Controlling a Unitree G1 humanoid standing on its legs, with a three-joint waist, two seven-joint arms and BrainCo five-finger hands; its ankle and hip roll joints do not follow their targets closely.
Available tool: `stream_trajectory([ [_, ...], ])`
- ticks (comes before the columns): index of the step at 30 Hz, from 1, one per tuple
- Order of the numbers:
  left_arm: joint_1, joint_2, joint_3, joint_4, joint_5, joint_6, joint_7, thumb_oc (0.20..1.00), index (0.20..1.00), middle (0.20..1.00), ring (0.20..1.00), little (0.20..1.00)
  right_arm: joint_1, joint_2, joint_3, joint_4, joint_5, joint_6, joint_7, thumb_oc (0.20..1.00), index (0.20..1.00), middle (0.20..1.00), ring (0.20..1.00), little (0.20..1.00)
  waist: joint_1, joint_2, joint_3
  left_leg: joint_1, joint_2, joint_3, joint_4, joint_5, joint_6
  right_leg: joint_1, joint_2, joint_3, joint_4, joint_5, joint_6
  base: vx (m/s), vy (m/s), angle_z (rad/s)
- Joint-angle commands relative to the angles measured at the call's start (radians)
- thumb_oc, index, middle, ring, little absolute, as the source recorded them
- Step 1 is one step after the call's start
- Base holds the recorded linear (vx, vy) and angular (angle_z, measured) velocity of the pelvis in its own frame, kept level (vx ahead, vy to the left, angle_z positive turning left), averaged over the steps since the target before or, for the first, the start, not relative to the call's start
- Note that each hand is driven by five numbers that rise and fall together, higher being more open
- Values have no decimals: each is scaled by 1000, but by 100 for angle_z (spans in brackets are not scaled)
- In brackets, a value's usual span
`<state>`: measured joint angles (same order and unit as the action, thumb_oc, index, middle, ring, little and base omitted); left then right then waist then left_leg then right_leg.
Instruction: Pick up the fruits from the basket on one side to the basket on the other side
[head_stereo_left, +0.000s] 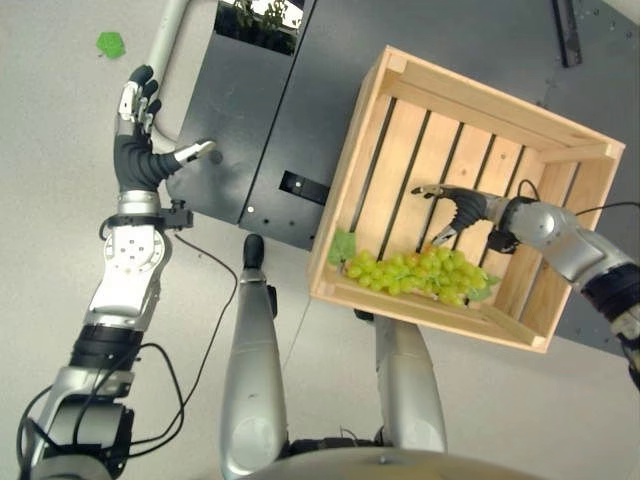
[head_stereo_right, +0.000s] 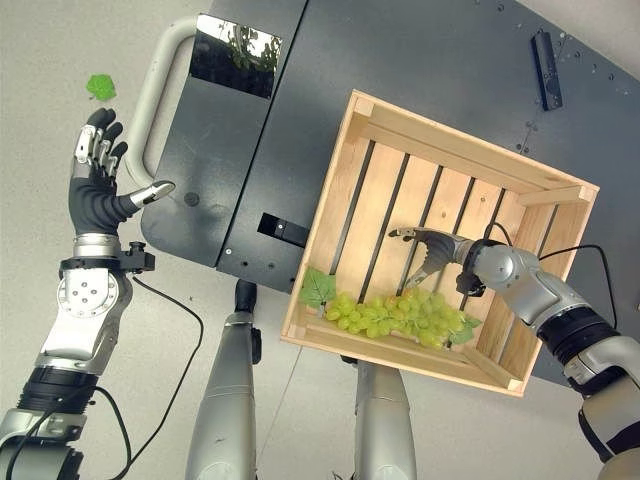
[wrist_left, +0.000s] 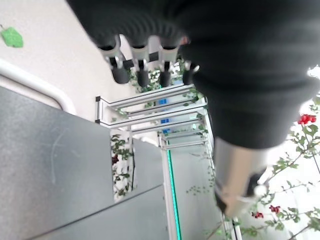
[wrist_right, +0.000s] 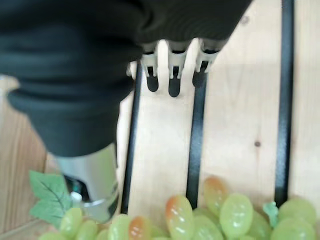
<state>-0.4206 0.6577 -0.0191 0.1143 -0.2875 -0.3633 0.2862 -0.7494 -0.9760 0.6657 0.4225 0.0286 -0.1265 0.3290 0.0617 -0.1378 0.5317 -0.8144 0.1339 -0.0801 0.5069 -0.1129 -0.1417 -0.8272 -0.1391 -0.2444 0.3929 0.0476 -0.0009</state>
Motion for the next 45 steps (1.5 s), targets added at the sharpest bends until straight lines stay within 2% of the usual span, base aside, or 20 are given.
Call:
stream_trajectory([
  [1, -16, 17, 17, -65, 48, -33, 24, 1000, 1000, 1000, 1000, 1000, -17, -19, 56, 33, -33, -7, -11, 1000, 1000, 1000, 1000, 1000, -5, 9, -12, -51, -38, -5, -32, 80, 23, 38, 11, -34, 94, -210, 84, 13, -17, 6],
  [7, -26, 17, 2, -64, 55, -27, 33, 1000, 1000, 1000, 1000, 1000, 30, -14, 55, 70, -76, -9, -12, 1000, 1000, 1000, 1000, 1000, -17, 8, -12, -68, -46, -14, -59, 91, 22, 23, 8, -38, 78, -205, 90, 26, -4, 8],
  [20, -8, 18, 6, -75, 73, -15, 26, 1000, 1000, 1000, 1000, 1000, 223, -68, -17, -2, -137, -17, 50, 1000, 1000, 1000, 1000, 1000, -50, -3, -12, -52, -54, 9, -106, 101, 29, 26, 6, -12, 25, -174, 105, 3, 19, 1],
  [33, -16, 33, 3, -75, 76, -14, 10, 1000, 1000, 1000, 1000, 1000, 322, -165, -87, -160, -33, -15, 121, 1000, 1000, 1000, 1000, 1000, -76, -30, -12, 11, -55, 34, -142, 110, 34, 80, 12, 20, -36, -135, 115, -18, 10, -3],
  [45, -31, 66, -11, -63, 68, -12, -6, 1000, 1000, 1000, 1000, 1000, 293, -161, -46, -185, -10, -14, 136, 1000, 1000, 1000, 1000, 1000, -73, -54, -12, 31, -49, 48, -85, 86, 54, 99, 21, 62, -29, -113, 121, -78, 22, -7],
])
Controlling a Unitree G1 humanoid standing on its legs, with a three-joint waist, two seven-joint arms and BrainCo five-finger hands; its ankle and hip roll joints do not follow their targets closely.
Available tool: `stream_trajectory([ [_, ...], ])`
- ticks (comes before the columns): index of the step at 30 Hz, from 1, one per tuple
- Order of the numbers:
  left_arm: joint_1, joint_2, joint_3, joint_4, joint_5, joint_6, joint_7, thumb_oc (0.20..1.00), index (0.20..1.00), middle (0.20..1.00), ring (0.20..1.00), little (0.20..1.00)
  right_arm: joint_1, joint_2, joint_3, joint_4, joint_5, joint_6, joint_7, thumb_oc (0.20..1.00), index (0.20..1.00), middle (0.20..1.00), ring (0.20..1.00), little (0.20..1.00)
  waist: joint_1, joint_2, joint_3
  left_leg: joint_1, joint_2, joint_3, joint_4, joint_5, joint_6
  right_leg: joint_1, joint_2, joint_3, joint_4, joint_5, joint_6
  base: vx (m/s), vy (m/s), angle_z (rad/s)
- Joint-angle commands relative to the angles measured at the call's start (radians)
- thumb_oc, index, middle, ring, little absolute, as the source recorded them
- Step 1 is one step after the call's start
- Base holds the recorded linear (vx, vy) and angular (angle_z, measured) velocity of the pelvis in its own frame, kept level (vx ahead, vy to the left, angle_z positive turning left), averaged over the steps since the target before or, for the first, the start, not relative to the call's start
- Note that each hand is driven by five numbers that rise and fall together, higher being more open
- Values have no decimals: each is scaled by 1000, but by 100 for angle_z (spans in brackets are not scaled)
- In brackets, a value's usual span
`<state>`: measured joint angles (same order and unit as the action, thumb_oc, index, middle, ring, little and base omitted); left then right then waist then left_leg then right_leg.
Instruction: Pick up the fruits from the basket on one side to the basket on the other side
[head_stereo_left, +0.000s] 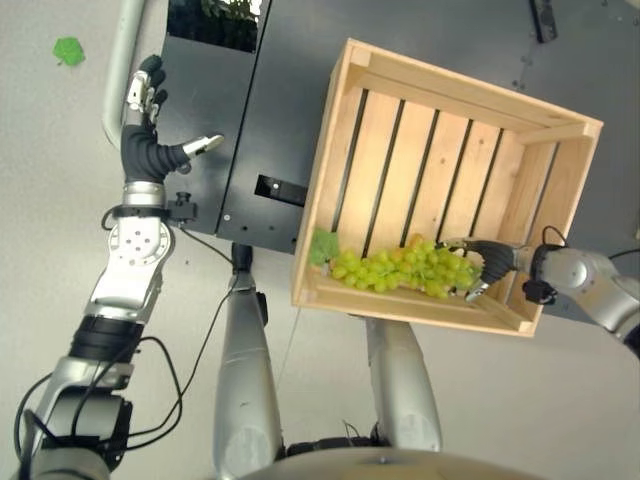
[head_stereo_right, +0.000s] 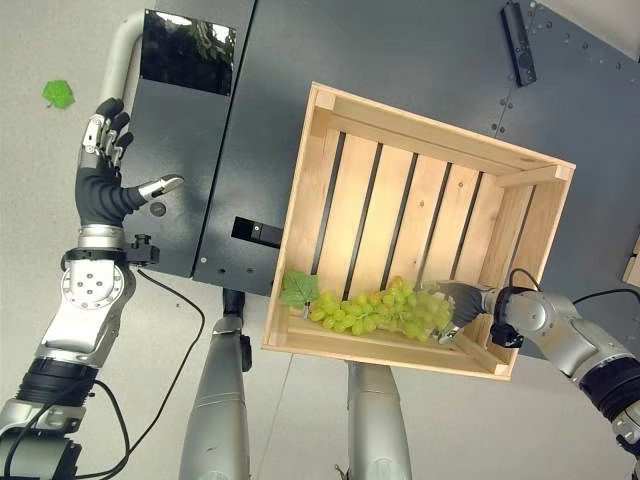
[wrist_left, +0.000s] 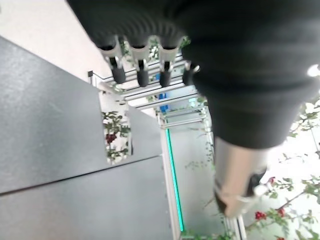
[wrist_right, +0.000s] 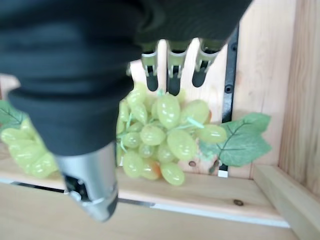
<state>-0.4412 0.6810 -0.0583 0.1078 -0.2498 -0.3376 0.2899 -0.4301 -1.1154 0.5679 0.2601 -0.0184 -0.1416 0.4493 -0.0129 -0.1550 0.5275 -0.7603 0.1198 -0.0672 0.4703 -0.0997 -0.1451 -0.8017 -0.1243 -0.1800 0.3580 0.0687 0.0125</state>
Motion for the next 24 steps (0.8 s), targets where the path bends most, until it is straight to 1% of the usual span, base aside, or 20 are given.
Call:
stream_trajectory([
  [1, -13, 48, 25, -59, 30, -37, -12, 1000, 1000, 1000, 1000, 1000, -26, -25, 50, -26, 42, 4, 20, 1000, 1000, 1000, 1000, 1000, 3, -37, -8, -25, -39, 31, -45, 74, 60, 72, 5, -2, 10, -135, 107, -93, -28, -7],
  [5, -16, 37, 19, -58, 24, -32, -21, 1000, 1000, 1000, 1000, 1000, -4, -15, 36, -26, 39, 5, 17, 1000, 1000, 1000, 1000, 1000, 3, -28, -8, -26, -51, 22, -18, 61, 69, 73, -8, 2, 40, -144, 107, -63, 8, 0],
  [6, -7, 33, 21, -55, 24, -31, -23, 1000, 1000, 1000, 1000, 1000, 2, 4, 25, -17, 32, 5, 0, 1000, 1000, 1000, 1000, 1000, 4, -24, -8, -21, -53, 22, -7, 55, 73, 73, -9, 9, 53, -144, 106, -38, 35, 2],
  [10, 14, 37, 35, -54, 19, -35, -23, 1000, 1000, 1000, 1000, 1000, -3, 35, 25, -14, 23, 10, -1, 1000, 1000, 1000, 1000, 1000, 13, -22, -8, -21, -50, 27, 11, 52, 75, 72, -5, 18, 55, -140, 105, -10, 13, 0],
  [14, 22, 20, 40, -55, 9, -32, -21, 1000, 1000, 1000, 1000, 1000, -16, 58, 26, 14, -16, 19, -9, 1000, 1000, 1000, 1000, 1000, 20, -7, -8, -21, -49, 29, 5, 52, 76, 69, -9, 19, 56, -145, 105, -1, 2, -2],
  [17, 18, 5, 36, -48, 11, -25, -13, 1000, 1000, 1000, 1000, 1000, -71, 105, 55, 91, -83, 33, -39, 1000, 1000, 1000, 1000, 1000, 20, 4, -8, -13, -45, 33, -6, 54, 74, 71, -8, 22, 51, -146, 104, 0, 0, 0],
  [20, 2, -12, 25, -31, 9, -22, 2, 1000, 1000, 1000, 1000, 1000, -145, 173, 103, 186, -182, 36, -95, 1000, 1000, 1000, 1000, 1000, 25, 14, -8, -7, -44, 39, -16, 59, 70, 74, -6, 20, 46, -143, 105, 18, -6, -5],
  [22, -4, -23, 20, -28, 7, -23, 9, 1000, 1000, 1000, 1000, 1000, -172, 208, 120, 221, -229, 44, -109, 1000, 1000, 1000, 1000, 1000, 29, 22, -8, -2, -45, 40, -31, 65, 66, 81, -7, 13, 33, -143, 106, 29, -6, -6],
  [24, -12, -38, 8, -16, 4, -17, 14, 1000, 1000, 1000, 1000, 1000, -198, 269, 144, 299, -279, 55, -132, 1000, 1000, 1000, 1000, 1000, 33, 32, -8, -1, -44, 44, -37, 67, 66, 81, -10, 11, 29, -141, 106, 13, 2, -2],
])
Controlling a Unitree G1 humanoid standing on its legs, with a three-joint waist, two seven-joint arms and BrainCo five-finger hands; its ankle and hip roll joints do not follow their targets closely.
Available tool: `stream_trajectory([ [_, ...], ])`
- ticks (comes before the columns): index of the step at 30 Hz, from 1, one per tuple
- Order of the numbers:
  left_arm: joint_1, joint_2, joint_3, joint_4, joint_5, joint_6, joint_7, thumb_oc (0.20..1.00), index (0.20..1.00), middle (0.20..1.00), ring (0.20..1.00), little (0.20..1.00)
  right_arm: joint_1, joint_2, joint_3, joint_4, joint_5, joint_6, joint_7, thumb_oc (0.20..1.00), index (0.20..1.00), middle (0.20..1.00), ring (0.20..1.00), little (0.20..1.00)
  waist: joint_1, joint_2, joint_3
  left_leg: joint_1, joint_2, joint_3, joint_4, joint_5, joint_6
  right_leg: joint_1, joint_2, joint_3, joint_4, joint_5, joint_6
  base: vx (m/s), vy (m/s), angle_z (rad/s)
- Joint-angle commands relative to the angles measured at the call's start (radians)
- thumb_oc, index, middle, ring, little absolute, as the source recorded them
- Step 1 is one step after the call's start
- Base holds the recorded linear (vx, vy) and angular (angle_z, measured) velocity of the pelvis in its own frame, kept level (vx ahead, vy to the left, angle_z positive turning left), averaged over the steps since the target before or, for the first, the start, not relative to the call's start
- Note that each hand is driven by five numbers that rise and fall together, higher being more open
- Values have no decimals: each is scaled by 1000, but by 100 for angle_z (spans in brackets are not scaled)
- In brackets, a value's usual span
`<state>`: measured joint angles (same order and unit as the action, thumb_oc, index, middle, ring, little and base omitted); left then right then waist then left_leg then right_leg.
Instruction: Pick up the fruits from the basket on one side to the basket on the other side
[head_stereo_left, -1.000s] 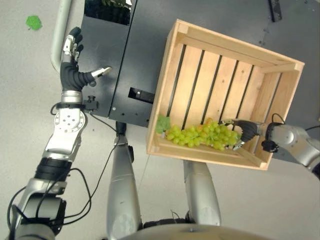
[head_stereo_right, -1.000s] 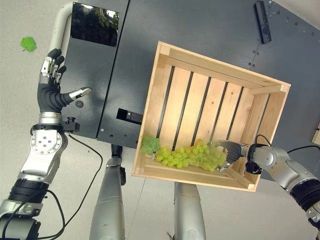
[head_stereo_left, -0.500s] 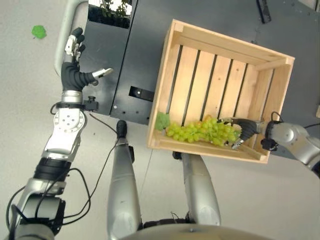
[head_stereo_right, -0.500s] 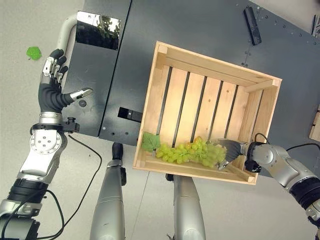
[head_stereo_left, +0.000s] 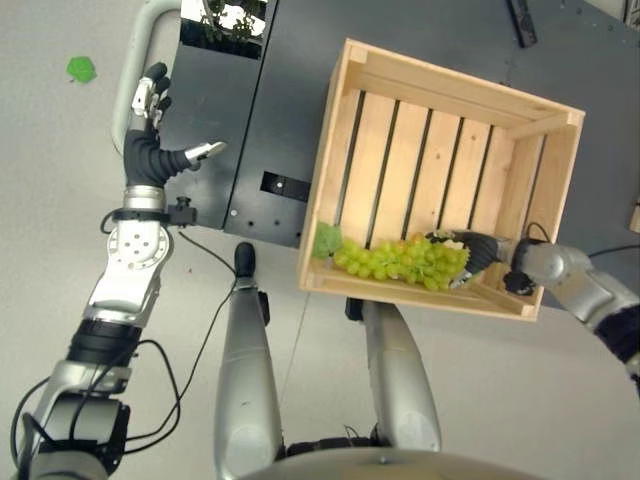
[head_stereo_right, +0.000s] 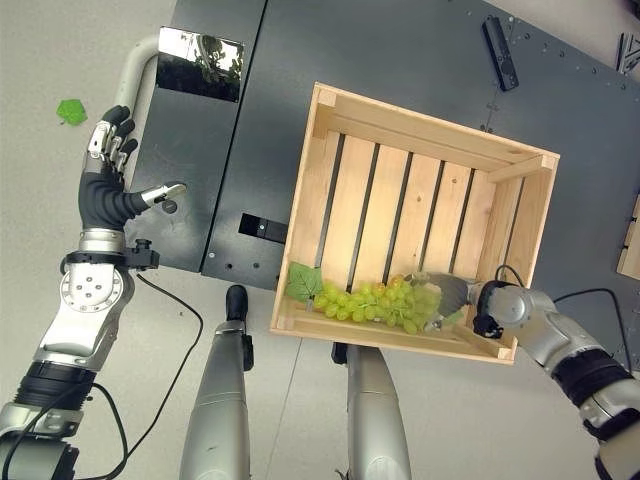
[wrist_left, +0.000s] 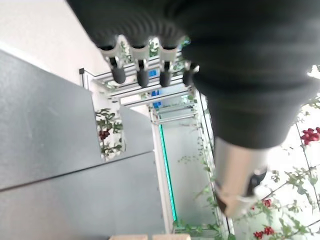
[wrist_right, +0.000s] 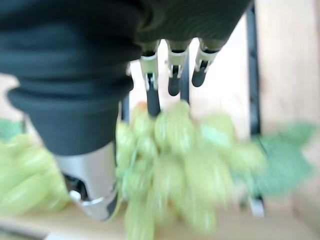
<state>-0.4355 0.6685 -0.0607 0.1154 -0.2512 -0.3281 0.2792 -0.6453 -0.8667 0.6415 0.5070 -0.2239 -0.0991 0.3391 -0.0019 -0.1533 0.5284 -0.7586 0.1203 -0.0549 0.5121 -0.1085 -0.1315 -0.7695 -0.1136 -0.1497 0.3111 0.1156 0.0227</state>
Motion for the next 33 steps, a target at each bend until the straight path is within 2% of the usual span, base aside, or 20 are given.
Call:
stream_trajectory([
  [1, -19, -25, 8, -21, 5, -25, 28, 1000, 1000, 1000, 1000, 1000, 1, 38, 82, 65, -99, 16, -22, 1000, 1000, 1000, 1000, 1000, 25, 35, -8, -4, -43, 33, -80, 77, 52, 50, -20, -20, 73, -188, 96, 24, 10, -4],
  [4, -31, -43, -9, -10, 3, -16, 42, 1000, 1000, 1000, 1000, 1000, -77, 147, 142, 201, -205, 37, -76, 1000, 1000, 1000, 1000, 1000, 37, 45, -8, -5, -42, 37, -88, 77, 55, 50, -16, -16, 61, -184, 96, 17, 6, -4],
  [9, -42, -50, -25, -12, 19, -6, 51, 1000, 1000, 1000, 1000, 1000, -143, 219, 194, 248, -285, 43, -106, 1000, 1000, 1000, 1000, 1000, 43, 50, -8, -12, -45, 36, -95, 79, 56, 46, -16, -20, 52, -181, 96, 8, 1, -2],
  [14, -50, -60, -21, -14, 21, -2, 59, 1000, 1000, 1000, 1000, 1000, -155, 255, 180, 254, -271, 51, -117, 1000, 1000, 1000, 1000, 1000, 43, 54, -8, -16, -49, 35, -95, 76, 55, 45, -18, -26, 58, -188, 95, 9, -4, -2],
  [21, -43, -51, -6, -14, 20, -3, 58, 1000, 1000, 1000, 1000, 1000, -162, 228, 188, 227, -252, 47, -81, 1000, 1000, 1000, 1000, 1000, 40, 41, -8, -19, -47, 32, -90, 71, 54, 38, -16, -30, 71, -194, 92, 0, 0, 0],
  [22, -43, -50, -4, -14, 21, -3, 59, 1000, 1000, 1000, 1000, 1000, -161, 220, 192, 227, -253, 44, -74, 824, 824, 824, 824, 824, 40, 38, -8, -19, -46, 31, -90, 71, 54, 38, -16, -31, 69, -195, 92, 16, -18, 5],
  [23, -41, -51, -2, -13, 22, -2, 58, 1000, 1000, 1000, 1000, 1000, -160, 214, 192, 221, -252, 46, -66, 558, 558, 558, 558, 558, 39, 36, -8, -19, -46, 31, -91, 70, 54, 38, -16, -33, 69, -195, 92, 10, -13, 5],
  [24, -41, -51, -2, -14, 22, -2, 58, 1000, 1000, 1000, 1000, 1000, -160, 214, 192, 221, -251, 46, -65, 413, 413, 413, 413, 413, 39, 36, -8, -19, -46, 31, -91, 71, 54, 39, -16, -33, 69, -195, 92, 7, -10, 4],
  [26, -33, -55, 0, -14, 22, -3, 56, 1000, 1000, 1000, 1000, 1000, -158, 199, 192, 220, -240, 43, -62, 200, 200, 200, 200, 200, 39, 34, -8, -23, -46, 29, -96, 74, 54, 38, -15, -35, 60, -191, 92, 0, 0, 0],
  [33, -35, -58, 2, -12, 22, -3, 55, 1000, 1000, 1000, 1000, 1000, -151, 177, 174, 196, -215, 40, -56, 200, 200, 200, 200, 200, 36, 38, -8, -17, -47, 28, -99, 72, 54, 41, -16, -36, 67, -200, 90, 0, 0, 0],
])
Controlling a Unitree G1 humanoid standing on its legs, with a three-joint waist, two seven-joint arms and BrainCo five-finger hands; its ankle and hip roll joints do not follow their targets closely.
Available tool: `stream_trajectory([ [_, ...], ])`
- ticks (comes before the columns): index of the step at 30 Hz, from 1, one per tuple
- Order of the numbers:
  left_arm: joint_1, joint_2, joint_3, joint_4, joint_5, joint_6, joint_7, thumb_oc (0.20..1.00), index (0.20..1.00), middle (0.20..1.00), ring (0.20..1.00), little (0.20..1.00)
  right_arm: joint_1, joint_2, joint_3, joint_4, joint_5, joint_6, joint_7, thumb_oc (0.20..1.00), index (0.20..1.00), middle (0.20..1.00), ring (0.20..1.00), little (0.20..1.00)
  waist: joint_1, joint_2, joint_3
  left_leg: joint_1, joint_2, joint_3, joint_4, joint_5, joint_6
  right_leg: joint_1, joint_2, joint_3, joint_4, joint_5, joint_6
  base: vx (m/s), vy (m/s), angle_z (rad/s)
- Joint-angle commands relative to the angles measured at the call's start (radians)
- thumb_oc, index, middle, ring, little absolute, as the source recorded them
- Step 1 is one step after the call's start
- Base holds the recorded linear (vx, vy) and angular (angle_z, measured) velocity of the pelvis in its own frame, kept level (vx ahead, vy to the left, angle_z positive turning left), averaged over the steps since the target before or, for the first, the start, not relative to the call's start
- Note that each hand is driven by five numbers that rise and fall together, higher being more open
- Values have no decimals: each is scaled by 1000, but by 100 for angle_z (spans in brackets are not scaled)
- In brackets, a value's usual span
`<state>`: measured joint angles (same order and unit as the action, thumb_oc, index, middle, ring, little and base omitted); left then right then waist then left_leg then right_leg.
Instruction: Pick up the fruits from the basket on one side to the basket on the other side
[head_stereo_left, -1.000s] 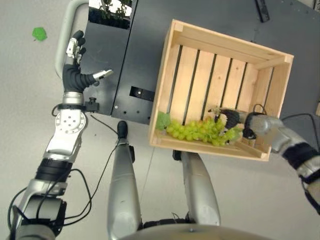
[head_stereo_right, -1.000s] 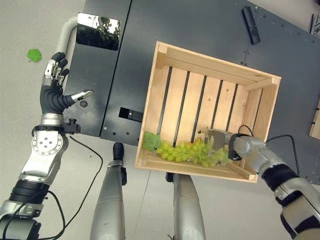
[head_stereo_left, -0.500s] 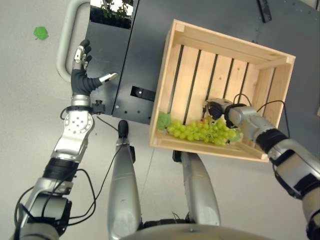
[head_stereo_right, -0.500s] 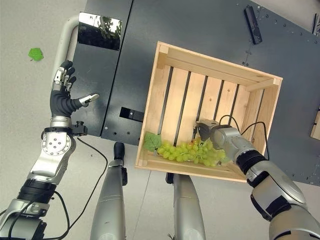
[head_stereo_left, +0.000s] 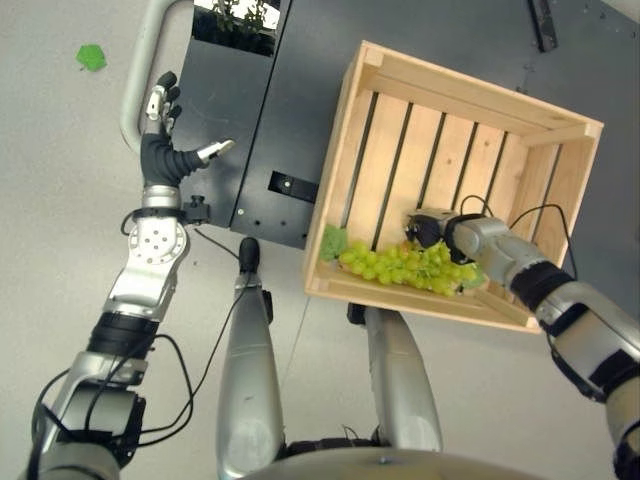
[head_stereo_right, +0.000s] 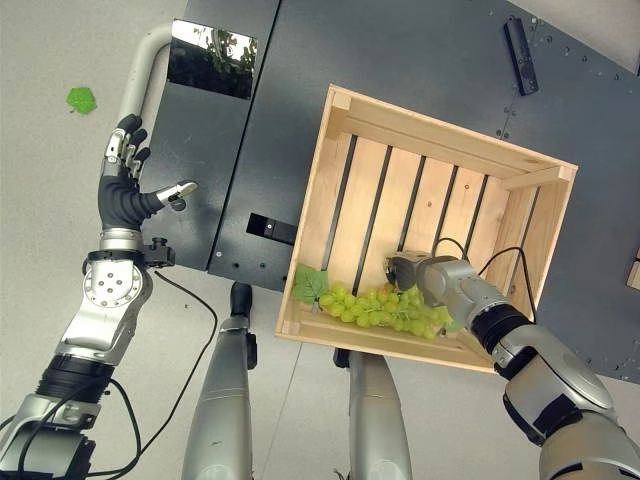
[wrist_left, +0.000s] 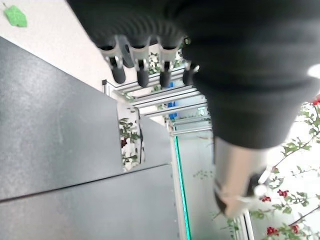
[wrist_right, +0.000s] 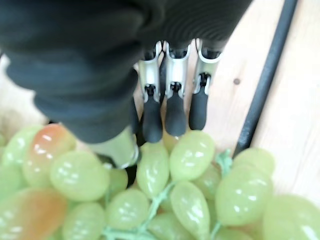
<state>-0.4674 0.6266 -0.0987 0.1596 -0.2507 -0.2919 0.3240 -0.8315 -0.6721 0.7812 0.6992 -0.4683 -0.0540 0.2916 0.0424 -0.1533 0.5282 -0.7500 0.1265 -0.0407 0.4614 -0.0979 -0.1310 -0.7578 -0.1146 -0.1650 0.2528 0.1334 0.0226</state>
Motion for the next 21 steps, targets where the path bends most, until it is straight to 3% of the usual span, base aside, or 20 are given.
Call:
stream_trajectory([
  [1, -4, -16, 39, -56, 21, -40, 10, 1000, 1000, 1000, 1000, 1000, 33, -19, 32, 0, 32, -5, -9, 200, 200, 200, 200, 200, -8, 38, -8, -25, -53, 14, -48, 61, 54, 29, -15, -20, 128, -218, 90, 0, 0, 0],
  [11, -8, -16, 34, -53, 15, -45, 9, 1000, 1000, 1000, 1000, 1000, -50, -95, 10, -12, 56, -3, -29, 200, 200, 200, 200, 200, -6, 44, -8, -26, -56, 10, -59, 70, 53, 27, -18, -25, 123, -212, 91, 0, 0, 0],
  [16, -9, -9, 26, -62, 4, -56, 6, 1000, 1000, 1000, 1000, 1000, -250, -213, -1, 28, 169, -9, -112, 200, 200, 200, 200, 200, -1, 42, -8, -26, -60, 9, -64, 76, 53, 26, -20, -28, 120, -204, 93, 0, 0, 0],
  [21, -13, 2, 18, -66, -4, -67, 2, 1000, 1000, 1000, 1000, 1000, -426, -298, 92, 79, 217, -29, -146, 200, 200, 200, 200, 200, 3, 37, -8, -27, -58, 6, -67, 81, 50, 25, -21, -30, 119, -200, 95, -1, 0, 1],
])
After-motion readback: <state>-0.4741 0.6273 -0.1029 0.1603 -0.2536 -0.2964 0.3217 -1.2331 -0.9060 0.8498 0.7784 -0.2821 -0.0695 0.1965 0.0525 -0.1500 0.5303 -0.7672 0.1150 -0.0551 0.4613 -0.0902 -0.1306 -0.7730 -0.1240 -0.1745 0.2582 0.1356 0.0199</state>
